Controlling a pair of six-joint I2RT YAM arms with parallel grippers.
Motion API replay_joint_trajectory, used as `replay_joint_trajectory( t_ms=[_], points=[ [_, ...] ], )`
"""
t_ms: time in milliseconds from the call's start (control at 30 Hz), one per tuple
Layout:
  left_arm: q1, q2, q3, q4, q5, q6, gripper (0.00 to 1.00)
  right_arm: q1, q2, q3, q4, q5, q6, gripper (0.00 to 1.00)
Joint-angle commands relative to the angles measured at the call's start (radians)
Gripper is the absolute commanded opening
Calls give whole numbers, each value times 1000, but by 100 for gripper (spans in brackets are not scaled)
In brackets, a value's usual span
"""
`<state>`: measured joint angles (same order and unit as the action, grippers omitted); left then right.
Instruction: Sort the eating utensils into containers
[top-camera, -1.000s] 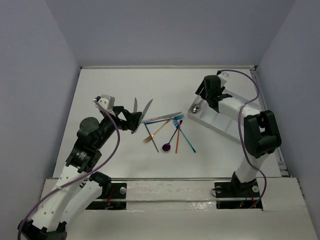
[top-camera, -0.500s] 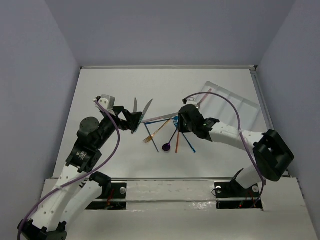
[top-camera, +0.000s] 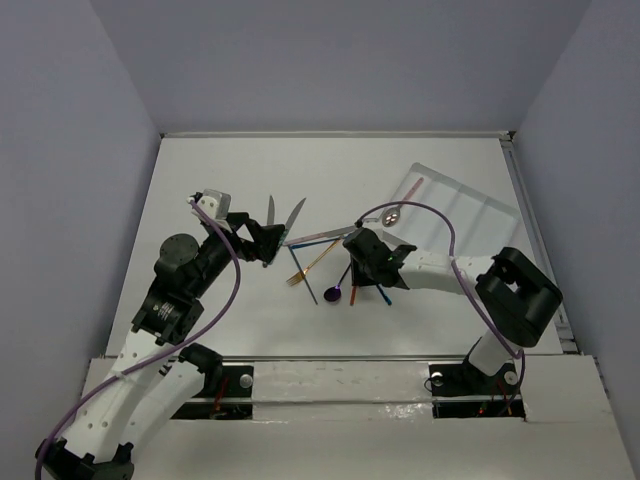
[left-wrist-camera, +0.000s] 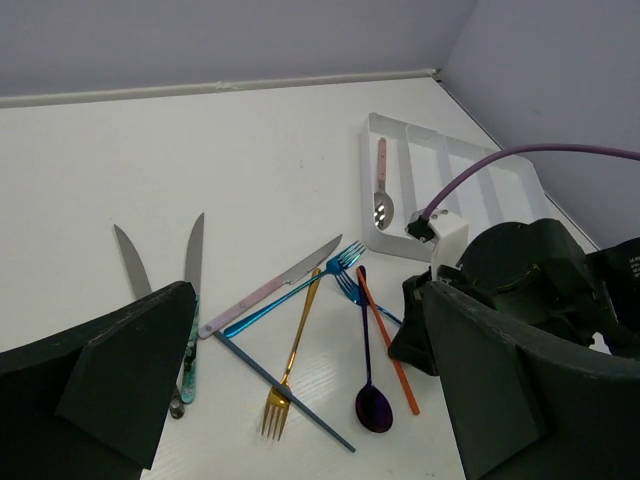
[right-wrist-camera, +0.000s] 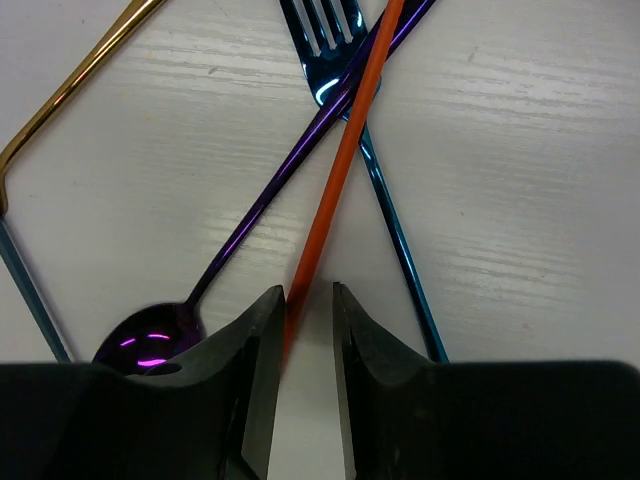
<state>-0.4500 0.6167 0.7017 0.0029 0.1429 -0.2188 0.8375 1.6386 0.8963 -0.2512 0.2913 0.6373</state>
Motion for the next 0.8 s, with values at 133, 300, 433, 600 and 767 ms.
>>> replay_joint_trajectory(
  t_ms=[133,300,433,600,767],
  points=[
    [2,-14,28,45,17,-2,99,9,47,41,-11,46,27,33],
    [2,-17,28,45,15,-2,99,9,59,59,-51,84,22,29],
    [2,-18,27,43,12,-1,99,9,58,72,-74,94,28,11],
    [2,-20,27,46,18,-4,99,9,-28,90,-94,140,35,3],
    [2,-29,27,46,21,-4,99,0,-149,122,-146,255,18,0]
  ],
)
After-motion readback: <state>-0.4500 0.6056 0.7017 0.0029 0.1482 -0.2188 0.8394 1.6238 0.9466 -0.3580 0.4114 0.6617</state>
